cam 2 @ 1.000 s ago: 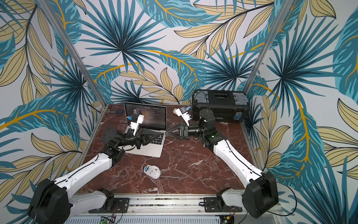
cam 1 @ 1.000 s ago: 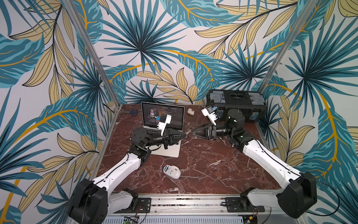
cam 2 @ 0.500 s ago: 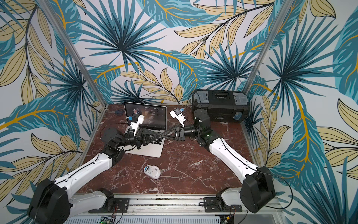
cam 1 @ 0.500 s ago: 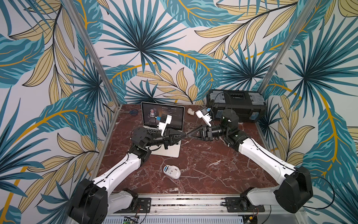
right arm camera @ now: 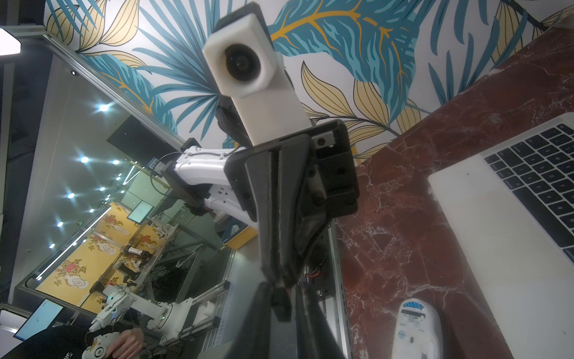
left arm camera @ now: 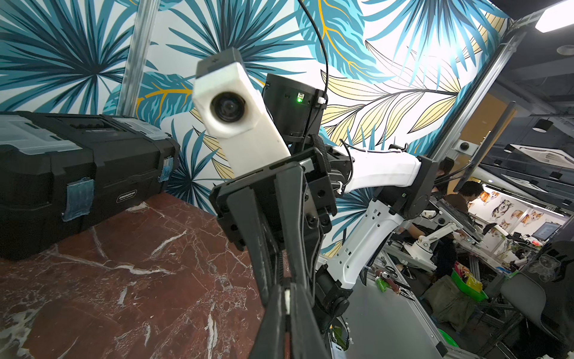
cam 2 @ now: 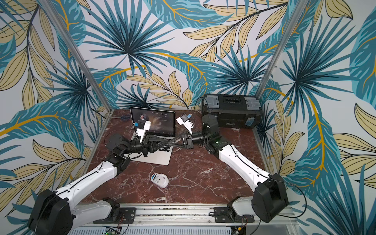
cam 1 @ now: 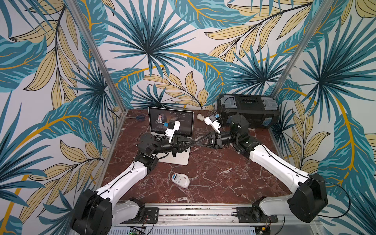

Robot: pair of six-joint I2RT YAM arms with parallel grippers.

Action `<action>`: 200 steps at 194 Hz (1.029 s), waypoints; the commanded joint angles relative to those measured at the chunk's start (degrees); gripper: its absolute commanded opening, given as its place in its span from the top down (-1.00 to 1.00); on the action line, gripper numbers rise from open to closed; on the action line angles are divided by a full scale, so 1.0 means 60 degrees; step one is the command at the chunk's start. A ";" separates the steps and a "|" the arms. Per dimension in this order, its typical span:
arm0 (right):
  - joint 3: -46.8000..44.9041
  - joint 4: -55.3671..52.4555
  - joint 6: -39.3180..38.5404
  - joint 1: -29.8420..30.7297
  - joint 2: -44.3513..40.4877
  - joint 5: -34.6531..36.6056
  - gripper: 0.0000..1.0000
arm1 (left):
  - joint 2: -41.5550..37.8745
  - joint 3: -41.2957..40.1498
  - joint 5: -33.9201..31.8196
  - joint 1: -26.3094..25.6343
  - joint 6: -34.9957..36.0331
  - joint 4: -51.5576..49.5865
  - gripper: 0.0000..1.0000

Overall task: Remove the wireless mouse receiver from the laptop
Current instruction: Adjust the USB plug.

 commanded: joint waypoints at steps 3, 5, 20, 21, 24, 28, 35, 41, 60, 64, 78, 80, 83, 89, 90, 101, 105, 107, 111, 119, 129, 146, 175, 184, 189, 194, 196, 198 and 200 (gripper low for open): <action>0.0037 -0.0461 -0.0377 0.0059 -0.0223 -0.0211 0.64 | -0.0242 0.0286 -0.0129 -0.0039 0.0271 -0.0132 1.00; 0.0036 -0.0454 -0.0391 0.0051 -0.0224 -0.0199 0.64 | -0.0243 0.0284 -0.0122 -0.0044 0.0268 -0.0125 1.00; 0.0071 -0.0443 -0.0371 0.0058 -0.0227 -0.0127 0.65 | -0.0228 0.0298 -0.0080 -0.0038 0.0216 -0.0094 1.00; 0.0075 -0.0443 -0.0366 0.0054 -0.0221 -0.0124 0.65 | -0.0221 0.0298 -0.0075 -0.0034 0.0212 -0.0084 1.00; 0.0086 -0.0434 -0.0355 0.0062 -0.0211 -0.0118 0.65 | -0.0227 0.0298 -0.0058 -0.0033 0.0198 -0.0077 1.00; 0.0105 -0.0429 -0.0328 0.0056 -0.0184 -0.0108 0.60 | -0.0228 0.0277 -0.0050 -0.0031 0.0181 -0.0055 1.00; 0.0171 -0.0473 -0.0338 0.0063 -0.0159 -0.0055 0.48 | -0.0228 0.0283 -0.0029 -0.0035 0.0165 -0.0046 1.00; 0.0220 -0.0539 -0.0385 0.0052 -0.0144 -0.0030 0.45 | -0.0250 0.0276 -0.0005 -0.0037 0.0164 -0.0046 1.00; 0.0347 -0.0660 -0.0463 0.0034 -0.0110 0.0065 0.37 | -0.0298 0.0227 0.0005 -0.0031 0.0164 -0.0041 1.00; 0.0381 -0.0723 -0.0513 0.0034 -0.0107 0.0076 0.37 | -0.0305 0.0225 0.0001 -0.0038 0.0164 -0.0041 1.00; 0.0449 -0.0810 -0.0610 0.0033 -0.0110 0.0123 0.40 | -0.0331 0.0196 0.0003 -0.0032 0.0178 -0.0072 1.00; 0.0450 -0.0816 -0.0610 0.0026 -0.0122 0.0127 0.41 | -0.0331 0.0196 0.0014 -0.0039 0.0179 -0.0055 1.00; 0.0459 -0.0825 -0.0636 0.0020 -0.0122 0.0128 0.42 | -0.0331 0.0199 0.0032 -0.0041 0.0170 -0.0051 1.00; 0.0510 -0.0864 -0.0661 0.0012 -0.0125 0.0159 0.45 | -0.0343 0.0195 0.0027 -0.0039 0.0164 -0.0056 1.00; 0.0514 -0.0868 -0.0665 0.0009 -0.0126 0.0165 0.45 | -0.0344 0.0195 0.0022 -0.0042 0.0164 -0.0050 1.00; 0.0562 -0.0901 -0.0682 0.0005 -0.0139 0.0168 0.52 | -0.0338 0.0195 0.0021 -0.0033 0.0177 -0.0061 1.00; 0.0576 -0.0898 -0.0687 -0.0006 -0.0134 0.0147 0.53 | -0.0344 0.0195 0.0019 -0.0031 0.0182 -0.0064 1.00; 0.0596 -0.0900 -0.0688 0.0002 -0.0128 0.0133 0.53 | -0.0338 0.0195 0.0007 -0.0039 0.0191 -0.0071 1.00; 0.0614 -0.0906 -0.0679 -0.0005 -0.0113 0.0108 0.54 | -0.0343 0.0195 0.0010 -0.0043 0.0193 -0.0066 1.00; 0.0632 -0.0956 -0.0676 -0.0004 -0.0076 0.0071 0.59 | -0.0342 0.0195 -0.0002 -0.0037 0.0192 -0.0064 1.00; 0.0625 -0.0959 -0.0662 0.0001 -0.0053 0.0046 0.62 | -0.0345 0.0208 -0.0012 -0.0035 0.0205 -0.0067 1.00; 0.0577 -0.0944 -0.0666 0.0005 -0.0016 0.0035 0.63 | -0.0345 0.0210 -0.0012 -0.0044 0.0197 -0.0044 1.00; 0.0629 -0.0913 -0.0611 0.0029 0.0003 0.0018 0.70 | -0.0334 0.0195 -0.0011 -0.0039 0.0168 -0.0041 1.00; 0.0644 -0.0926 -0.0575 0.0020 0.0022 0.0040 0.70 | -0.0345 0.0209 -0.0033 -0.0040 0.0166 -0.0033 1.00; 0.0649 -0.0914 -0.0567 0.0034 0.0046 0.0015 0.70 | -0.0343 0.0210 -0.0024 -0.0036 0.0178 -0.0032 1.00; 0.0649 -0.0896 -0.0552 0.0041 0.0071 -0.0003 0.70 | -0.0338 0.0199 -0.0041 -0.0044 0.0164 -0.0030 1.00; 0.0643 -0.0900 -0.0552 0.0054 0.0077 -0.0004 0.70 | -0.0332 0.0200 -0.0041 -0.0042 0.0164 -0.0030 1.00; 0.0649 -0.0894 -0.0552 0.0057 0.0089 -0.0004 0.70 | -0.0338 0.0197 -0.0041 -0.0037 0.0164 -0.0037 1.00; 0.0650 -0.0907 -0.0552 0.0051 0.0100 -0.0004 0.70 | -0.0333 0.0207 -0.0052 -0.0033 0.0164 -0.0031 1.00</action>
